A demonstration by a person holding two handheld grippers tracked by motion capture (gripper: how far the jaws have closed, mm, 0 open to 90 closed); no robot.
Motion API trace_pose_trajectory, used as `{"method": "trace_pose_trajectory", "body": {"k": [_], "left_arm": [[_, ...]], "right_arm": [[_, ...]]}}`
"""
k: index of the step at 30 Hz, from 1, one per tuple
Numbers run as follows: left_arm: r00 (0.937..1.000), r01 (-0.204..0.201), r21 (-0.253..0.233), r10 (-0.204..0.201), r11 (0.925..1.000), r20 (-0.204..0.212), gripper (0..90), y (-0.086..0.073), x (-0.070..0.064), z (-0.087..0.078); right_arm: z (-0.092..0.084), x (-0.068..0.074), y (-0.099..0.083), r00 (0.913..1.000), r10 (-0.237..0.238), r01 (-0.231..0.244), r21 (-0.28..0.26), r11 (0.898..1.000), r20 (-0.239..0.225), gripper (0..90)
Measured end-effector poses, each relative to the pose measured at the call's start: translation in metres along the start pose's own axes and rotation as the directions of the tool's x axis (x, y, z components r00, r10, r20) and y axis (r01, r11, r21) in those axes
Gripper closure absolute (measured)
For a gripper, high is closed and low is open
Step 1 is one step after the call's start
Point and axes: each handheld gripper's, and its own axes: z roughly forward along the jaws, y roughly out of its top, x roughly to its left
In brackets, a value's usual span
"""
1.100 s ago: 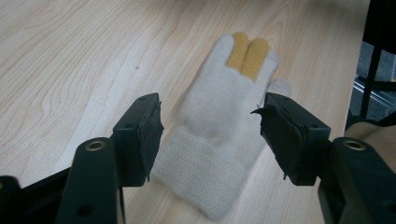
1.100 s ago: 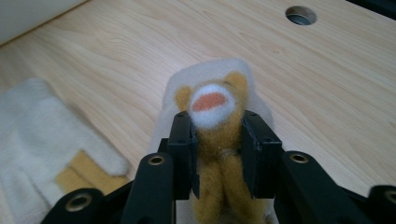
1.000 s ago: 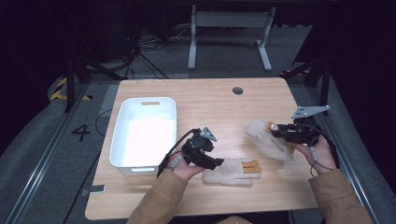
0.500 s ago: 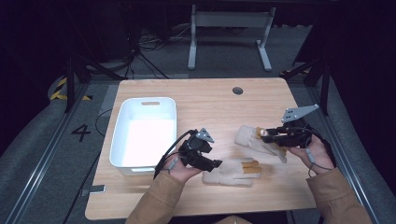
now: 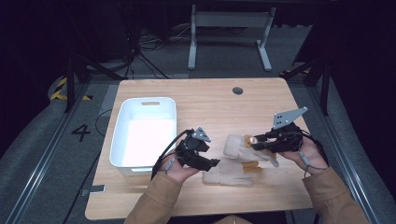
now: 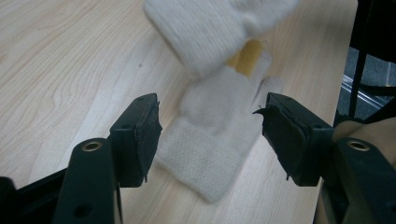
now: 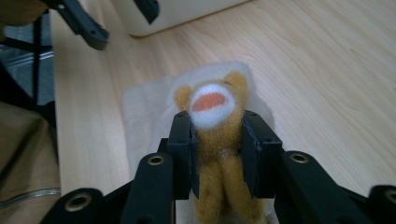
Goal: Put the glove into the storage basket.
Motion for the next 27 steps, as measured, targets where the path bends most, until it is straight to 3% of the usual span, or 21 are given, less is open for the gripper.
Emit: {"method": "trace_pose_trajectory", "body": {"k": [5,18,25,27], "left_arm": [[1.0,0.002,-0.003,-0.002,1.0,0.0,37.2,0.0,0.0,0.0],[1.0,0.0,-0.008,0.0,1.0,0.0,36.8,0.001,0.0,0.0],[1.0,-0.001,-0.007,0.001,1.0,0.001,36.7,0.001,-0.001,0.001],[1.0,-0.007,-0.004,0.007,1.0,0.002,36.7,0.002,-0.001,0.001]], "right_arm": [[0.015,0.007,0.002,0.9975,-0.042,0.042,0.008,0.999,-0.058,68.2],[0.042,0.023,0.006,0.9869,-0.103,0.106,0.016,0.994,-0.124,68.0],[0.059,0.027,0.003,0.9792,-0.121,0.124,0.008,0.992,-0.163,67.7],[0.066,0.027,0.001,0.9786,-0.112,0.12,0.034,0.992,-0.173,67.5]]}}
